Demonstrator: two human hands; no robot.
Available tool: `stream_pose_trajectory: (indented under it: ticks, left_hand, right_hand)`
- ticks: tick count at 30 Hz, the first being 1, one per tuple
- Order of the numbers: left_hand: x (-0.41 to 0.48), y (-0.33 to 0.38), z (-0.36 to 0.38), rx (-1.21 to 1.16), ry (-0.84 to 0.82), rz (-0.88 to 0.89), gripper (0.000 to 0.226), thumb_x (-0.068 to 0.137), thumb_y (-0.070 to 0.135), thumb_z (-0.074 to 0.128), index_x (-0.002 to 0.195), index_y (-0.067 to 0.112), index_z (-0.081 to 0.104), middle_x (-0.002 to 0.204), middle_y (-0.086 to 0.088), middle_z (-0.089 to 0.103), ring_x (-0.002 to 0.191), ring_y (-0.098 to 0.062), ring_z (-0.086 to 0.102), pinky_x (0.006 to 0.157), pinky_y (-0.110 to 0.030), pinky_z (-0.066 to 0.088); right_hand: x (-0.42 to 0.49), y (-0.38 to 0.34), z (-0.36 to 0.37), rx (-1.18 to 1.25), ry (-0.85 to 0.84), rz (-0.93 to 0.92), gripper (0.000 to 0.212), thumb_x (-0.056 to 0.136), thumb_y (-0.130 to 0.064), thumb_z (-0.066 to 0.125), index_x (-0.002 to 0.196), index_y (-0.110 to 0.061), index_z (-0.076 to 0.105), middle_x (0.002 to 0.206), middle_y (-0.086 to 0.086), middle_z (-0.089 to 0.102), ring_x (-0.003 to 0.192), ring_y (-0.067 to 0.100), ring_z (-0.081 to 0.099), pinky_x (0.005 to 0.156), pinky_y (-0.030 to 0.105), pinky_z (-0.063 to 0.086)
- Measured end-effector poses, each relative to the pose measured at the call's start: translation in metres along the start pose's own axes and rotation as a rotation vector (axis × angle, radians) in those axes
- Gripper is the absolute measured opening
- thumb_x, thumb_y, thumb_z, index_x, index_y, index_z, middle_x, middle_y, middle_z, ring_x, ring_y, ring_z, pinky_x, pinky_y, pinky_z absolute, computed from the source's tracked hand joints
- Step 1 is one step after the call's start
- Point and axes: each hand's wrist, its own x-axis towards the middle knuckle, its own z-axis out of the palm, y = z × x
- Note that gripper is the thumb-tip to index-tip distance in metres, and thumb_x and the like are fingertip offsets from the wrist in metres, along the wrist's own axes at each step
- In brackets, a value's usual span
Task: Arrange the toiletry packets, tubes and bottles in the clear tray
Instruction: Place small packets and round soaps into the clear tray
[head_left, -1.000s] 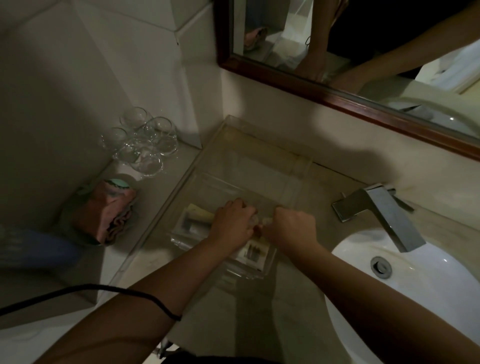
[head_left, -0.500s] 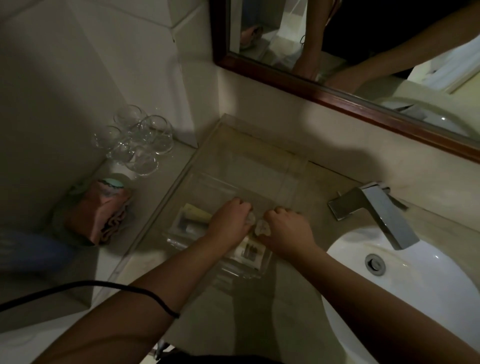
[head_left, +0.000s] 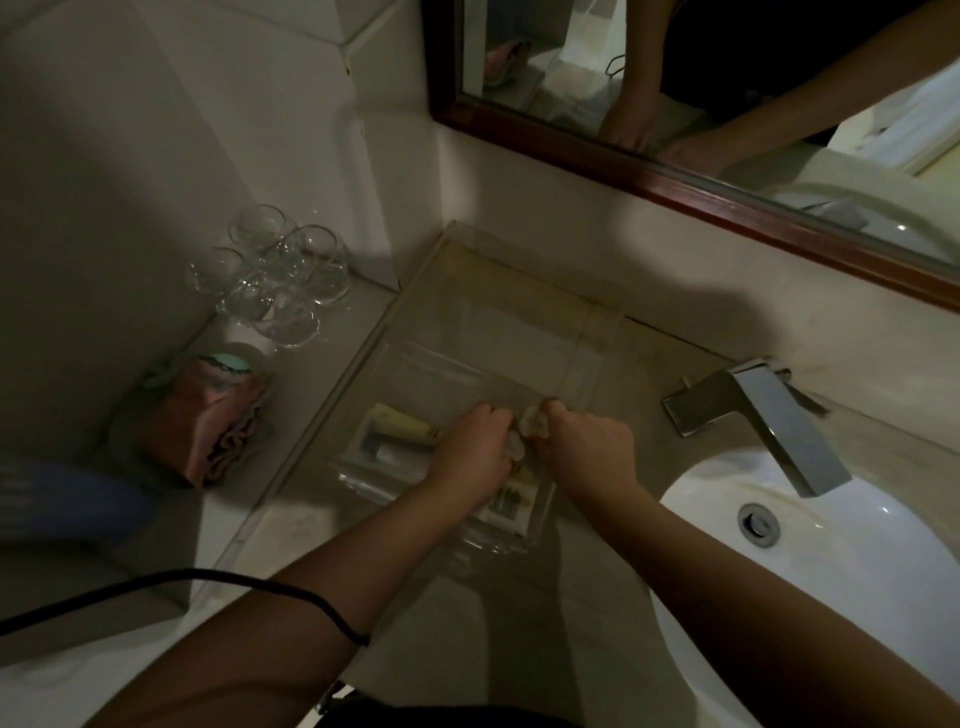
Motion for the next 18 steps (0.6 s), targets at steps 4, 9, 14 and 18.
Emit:
stream_pose_trajectory:
  ticks: [4,9,14,18]
  left_hand:
    - [-0.003,0.015,0.002,-0.043,-0.013,-0.065,0.025,0.079,0.009,0.062,0.101,0.015,0.052,0.108,-0.01,0.057,0.1,-0.032,0.058,0.079,-0.04,0.049]
    - [-0.006,0.024,0.01,-0.106,0.003,-0.081,0.035,0.077,0.017,0.071,0.106,0.017,0.051,0.111,-0.009,0.058,0.102,-0.031,0.058,0.081,-0.039,0.047]
    - [-0.007,0.024,0.02,-0.167,0.031,-0.073,0.038,0.077,0.015,0.071,0.109,0.019,0.052,0.11,-0.008,0.058,0.101,-0.029,0.059,0.083,-0.04,0.05]
    - [-0.007,0.024,0.019,-0.154,0.06,-0.071,0.037,0.078,0.012,0.069,0.109,0.018,0.051,0.112,-0.008,0.055,0.101,-0.029,0.058,0.082,-0.04,0.049]
  right_hand:
    - [-0.003,0.005,0.001,0.004,0.014,0.009,0.02,0.094,-0.037,0.05,0.104,-0.022,0.057,0.078,0.001,0.069,0.067,0.025,0.067,0.05,0.027,0.038]
    - [-0.005,0.007,0.001,0.039,0.025,0.015,0.016,0.094,-0.034,0.054,0.102,-0.022,0.059,0.075,-0.002,0.067,0.061,0.019,0.063,0.056,0.031,0.054]
    - [-0.003,0.008,0.005,0.018,0.04,0.004,0.01,0.093,-0.031,0.054,0.091,-0.023,0.06,0.075,-0.003,0.066,0.06,0.019,0.063,0.049,0.025,0.044]
    - [-0.004,0.009,0.006,0.025,0.039,0.008,0.012,0.095,-0.03,0.052,0.089,-0.024,0.06,0.076,-0.004,0.064,0.059,0.016,0.06,0.052,0.028,0.051]
